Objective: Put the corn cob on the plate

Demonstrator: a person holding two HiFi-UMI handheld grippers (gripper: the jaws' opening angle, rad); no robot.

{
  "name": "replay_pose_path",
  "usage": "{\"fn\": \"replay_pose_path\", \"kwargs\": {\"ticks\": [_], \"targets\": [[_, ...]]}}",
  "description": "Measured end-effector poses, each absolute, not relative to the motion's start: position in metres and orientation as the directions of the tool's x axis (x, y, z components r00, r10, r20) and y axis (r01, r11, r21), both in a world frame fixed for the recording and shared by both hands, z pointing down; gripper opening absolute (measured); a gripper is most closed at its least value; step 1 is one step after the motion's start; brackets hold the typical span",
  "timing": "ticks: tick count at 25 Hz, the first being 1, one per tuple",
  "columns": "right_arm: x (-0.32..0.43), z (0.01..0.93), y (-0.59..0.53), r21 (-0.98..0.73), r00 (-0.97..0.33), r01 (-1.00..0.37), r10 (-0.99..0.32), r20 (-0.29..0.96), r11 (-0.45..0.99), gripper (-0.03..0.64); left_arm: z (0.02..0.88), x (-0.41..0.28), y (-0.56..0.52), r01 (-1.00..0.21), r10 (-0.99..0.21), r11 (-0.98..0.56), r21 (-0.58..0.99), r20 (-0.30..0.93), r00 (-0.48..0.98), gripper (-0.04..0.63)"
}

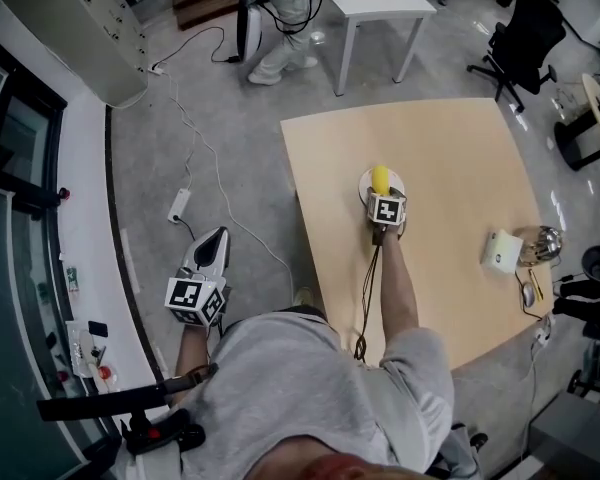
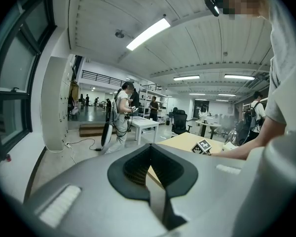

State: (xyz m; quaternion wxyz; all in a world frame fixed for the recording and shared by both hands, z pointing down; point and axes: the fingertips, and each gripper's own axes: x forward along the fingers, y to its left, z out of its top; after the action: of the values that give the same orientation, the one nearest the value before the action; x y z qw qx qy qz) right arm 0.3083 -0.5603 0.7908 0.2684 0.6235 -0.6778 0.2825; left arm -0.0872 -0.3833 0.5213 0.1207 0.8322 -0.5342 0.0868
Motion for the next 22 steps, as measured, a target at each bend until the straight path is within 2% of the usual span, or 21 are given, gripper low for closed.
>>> {"fn": "replay_pose_path", "kwargs": {"ticks": [10, 22], "targets": [[0.291, 0.76, -0.54, -0.046, -0.087, -0.996, -0.744, 0.662, 0.076, 0.25, 0.516, -0.096, -0.358, -0.905, -0.87, -0.407, 0.123, 0.251, 0.425, 0.02], [0.249, 0.689, -0.485, -0.109, -0.147, -0.988, -0.849, 0.508, 0.106, 0.23, 0.512, -0.106, -0.324, -0.897, -0.87, -0.426, 0.12, 0.219, 0.443, 0.02]]}}
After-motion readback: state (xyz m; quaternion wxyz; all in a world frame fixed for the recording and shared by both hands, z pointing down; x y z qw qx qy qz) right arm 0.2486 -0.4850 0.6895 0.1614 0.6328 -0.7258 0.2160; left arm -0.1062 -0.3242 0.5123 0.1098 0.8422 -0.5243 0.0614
